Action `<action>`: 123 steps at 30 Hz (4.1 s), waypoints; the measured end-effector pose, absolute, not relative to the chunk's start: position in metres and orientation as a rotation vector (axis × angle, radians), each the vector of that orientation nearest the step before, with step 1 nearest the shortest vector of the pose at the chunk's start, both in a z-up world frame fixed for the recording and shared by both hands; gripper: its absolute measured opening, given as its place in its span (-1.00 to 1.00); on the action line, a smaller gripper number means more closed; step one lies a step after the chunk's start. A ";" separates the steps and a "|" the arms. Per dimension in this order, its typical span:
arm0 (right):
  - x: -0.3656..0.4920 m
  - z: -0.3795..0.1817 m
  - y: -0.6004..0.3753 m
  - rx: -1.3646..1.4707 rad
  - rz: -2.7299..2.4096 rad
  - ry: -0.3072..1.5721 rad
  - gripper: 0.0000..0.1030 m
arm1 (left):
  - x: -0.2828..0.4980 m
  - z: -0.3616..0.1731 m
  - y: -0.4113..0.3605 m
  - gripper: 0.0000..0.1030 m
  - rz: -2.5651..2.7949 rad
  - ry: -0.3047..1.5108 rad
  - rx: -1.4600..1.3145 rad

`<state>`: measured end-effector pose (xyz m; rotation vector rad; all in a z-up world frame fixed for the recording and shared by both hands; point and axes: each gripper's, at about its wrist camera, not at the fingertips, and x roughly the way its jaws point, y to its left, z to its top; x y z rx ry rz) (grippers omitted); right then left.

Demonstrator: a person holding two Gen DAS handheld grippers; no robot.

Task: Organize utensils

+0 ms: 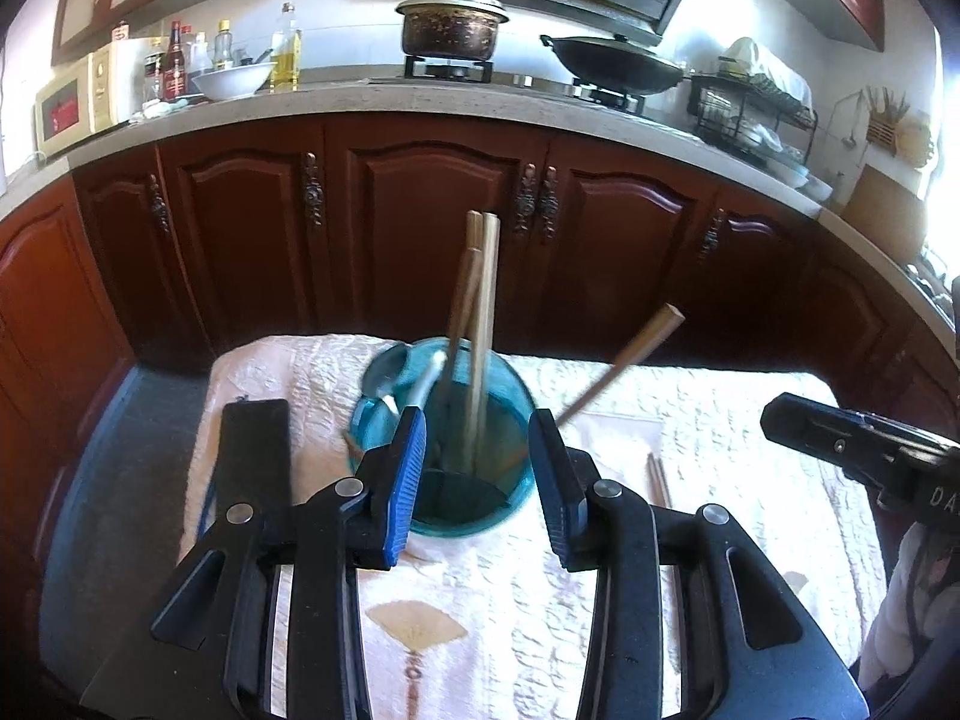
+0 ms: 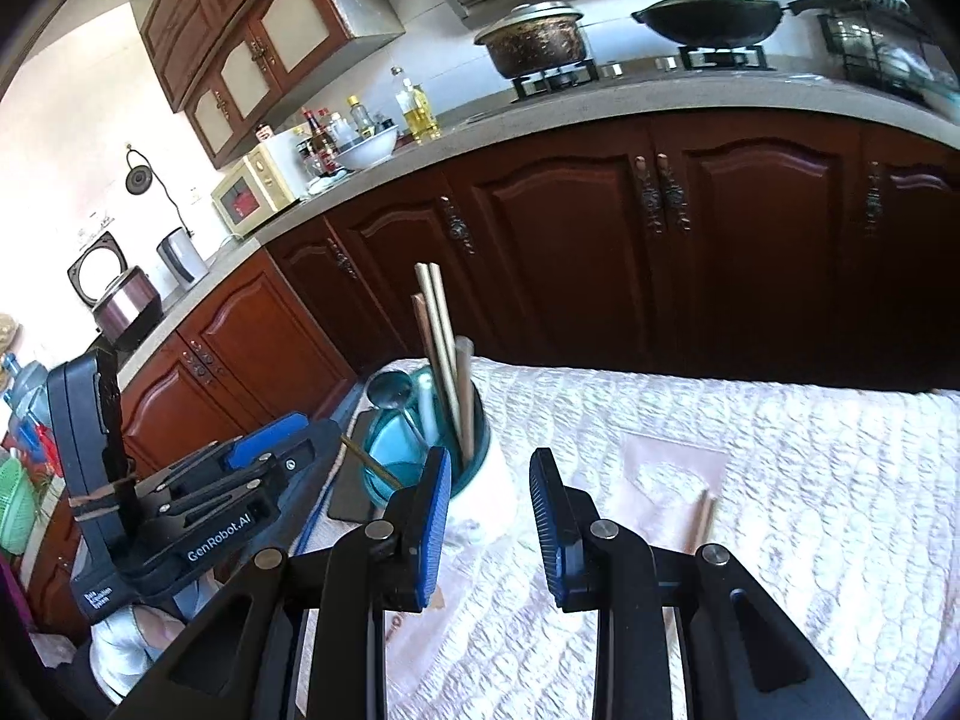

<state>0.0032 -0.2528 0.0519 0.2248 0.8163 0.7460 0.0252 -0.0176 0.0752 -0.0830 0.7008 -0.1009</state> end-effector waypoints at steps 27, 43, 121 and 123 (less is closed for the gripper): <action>-0.026 -0.004 -0.337 0.222 0.560 0.900 -0.48 | 0.012 0.051 -0.100 -0.01 -0.258 0.790 -0.069; 0.025 -0.101 -0.304 0.230 0.568 1.118 -0.67 | 0.021 0.014 -0.095 -0.01 -0.243 0.882 -0.076; 0.078 -0.133 -0.393 0.331 0.374 1.227 -0.54 | 0.090 -0.063 -0.176 -0.01 -0.351 1.096 -0.051; 0.084 -0.136 -0.387 0.314 0.376 1.232 -0.54 | 0.098 -0.067 -0.184 -0.01 -0.353 1.106 -0.053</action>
